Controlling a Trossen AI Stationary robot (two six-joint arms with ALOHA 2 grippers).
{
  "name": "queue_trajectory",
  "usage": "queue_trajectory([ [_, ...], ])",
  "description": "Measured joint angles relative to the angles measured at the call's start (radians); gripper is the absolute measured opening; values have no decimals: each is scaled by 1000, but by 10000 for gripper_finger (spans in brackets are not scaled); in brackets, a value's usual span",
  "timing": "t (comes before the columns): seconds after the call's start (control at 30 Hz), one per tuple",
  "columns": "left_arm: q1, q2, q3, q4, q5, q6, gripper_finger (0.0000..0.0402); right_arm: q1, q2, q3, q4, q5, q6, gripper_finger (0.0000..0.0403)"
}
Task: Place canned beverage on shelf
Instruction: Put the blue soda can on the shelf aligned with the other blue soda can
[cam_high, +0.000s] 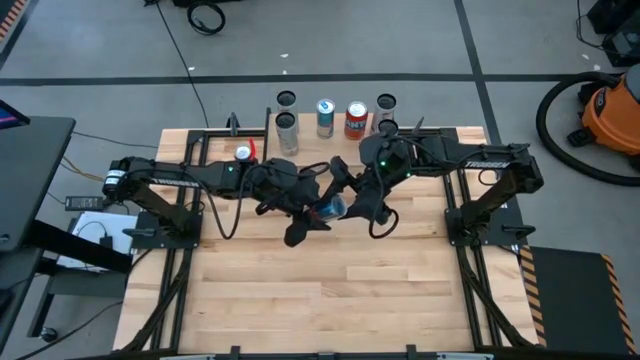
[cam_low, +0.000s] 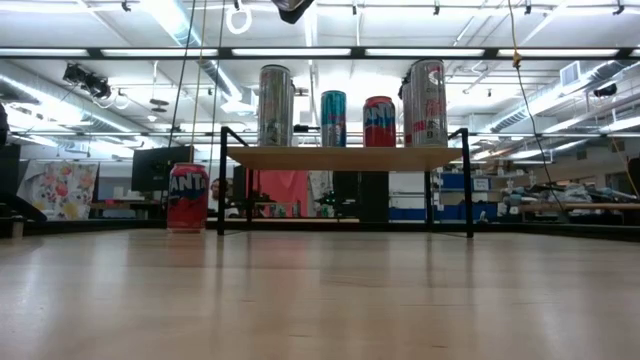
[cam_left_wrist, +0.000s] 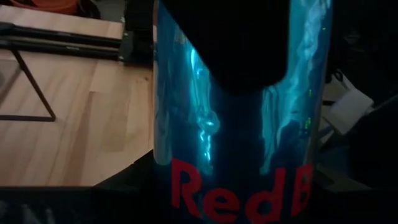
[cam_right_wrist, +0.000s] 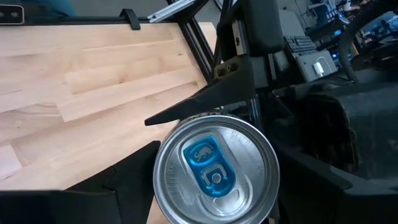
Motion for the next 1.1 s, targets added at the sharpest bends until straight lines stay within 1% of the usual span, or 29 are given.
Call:
queue_trajectory([
  [0.3, 1, -1, 3, 31, -24, 7, 222, -2, -51, -1, -11, 26, 72, 294],
  [0.4, 1, -1, 3, 28, -32, 7, 222, -1, -53, -1, -15, 68, 76, 295],
  [0.57, 1, -1, 2, 41, -142, 35, 222, 0, -77, -1, -26, 165, 62, 295],
  [0.7, -2, -1, 2, 118, -229, 76, 222, 29, -118, -2, -10, 235, 92, 295],
  [0.83, 9, -2, 2, 182, -241, 83, 222, 50, -156, -2, 18, 297, 151, 295],
  [0.93, 18, 0, 1, 185, -255, 82, 222, 52, -177, -2, 22, 307, 183, 295],
  [1.0, 25, 5, -3, 170, -267, 82, 222, 52, -194, 3, 61, 310, 188, 295],
  [1.1, 25, 36, -5, 170, -309, 79, 222, 52, -221, 4, 102, 336, 199, 295],
])
